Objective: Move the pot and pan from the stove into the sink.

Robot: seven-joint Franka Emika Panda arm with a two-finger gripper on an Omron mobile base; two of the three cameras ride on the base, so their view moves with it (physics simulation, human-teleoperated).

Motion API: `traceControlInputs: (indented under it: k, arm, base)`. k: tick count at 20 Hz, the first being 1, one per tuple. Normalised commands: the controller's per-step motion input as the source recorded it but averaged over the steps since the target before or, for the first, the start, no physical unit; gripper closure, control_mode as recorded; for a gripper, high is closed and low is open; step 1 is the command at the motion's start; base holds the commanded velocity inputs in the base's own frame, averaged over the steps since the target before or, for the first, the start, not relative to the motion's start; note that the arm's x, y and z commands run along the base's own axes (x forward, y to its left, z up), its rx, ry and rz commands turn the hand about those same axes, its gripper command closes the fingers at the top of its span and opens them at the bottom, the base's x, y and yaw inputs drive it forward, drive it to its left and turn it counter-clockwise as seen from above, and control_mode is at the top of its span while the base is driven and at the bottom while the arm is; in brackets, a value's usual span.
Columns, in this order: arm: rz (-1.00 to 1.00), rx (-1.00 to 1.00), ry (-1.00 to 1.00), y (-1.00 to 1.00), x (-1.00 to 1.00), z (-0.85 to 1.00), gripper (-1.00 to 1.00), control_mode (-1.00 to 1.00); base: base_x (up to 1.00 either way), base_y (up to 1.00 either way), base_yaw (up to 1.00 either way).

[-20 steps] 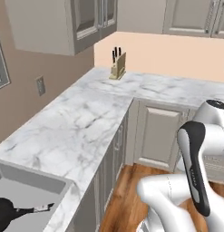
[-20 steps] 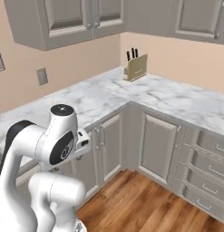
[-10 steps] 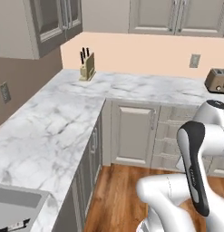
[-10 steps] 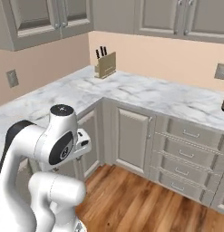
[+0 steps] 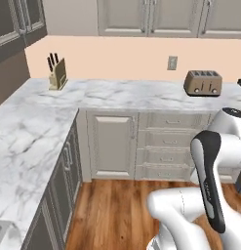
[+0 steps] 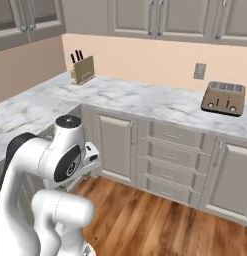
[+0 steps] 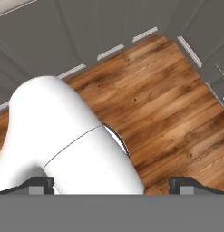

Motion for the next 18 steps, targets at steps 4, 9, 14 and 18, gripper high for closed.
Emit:
traceControlInputs:
  k: [4,9,14,18]
  arm:
    - [0.0,0.0,0.0,0.0,0.0,0.0,-1.0,1.0]
    - [0.0,0.0,0.0,0.0,0.0,0.0,-1.0,1.0]
    - [0.0,0.0,0.0,0.0,0.0,0.0,-1.0,1.0]
    - [0.0,0.0,0.0,0.0,0.0,0.0,-1.0,1.0]
  base:
    - [-0.04,-0.25,-0.12]
    - [0.86,0.05,-0.07]
    - [1.0,0.1,-0.07]
    - [0.91,0.11,-0.06]
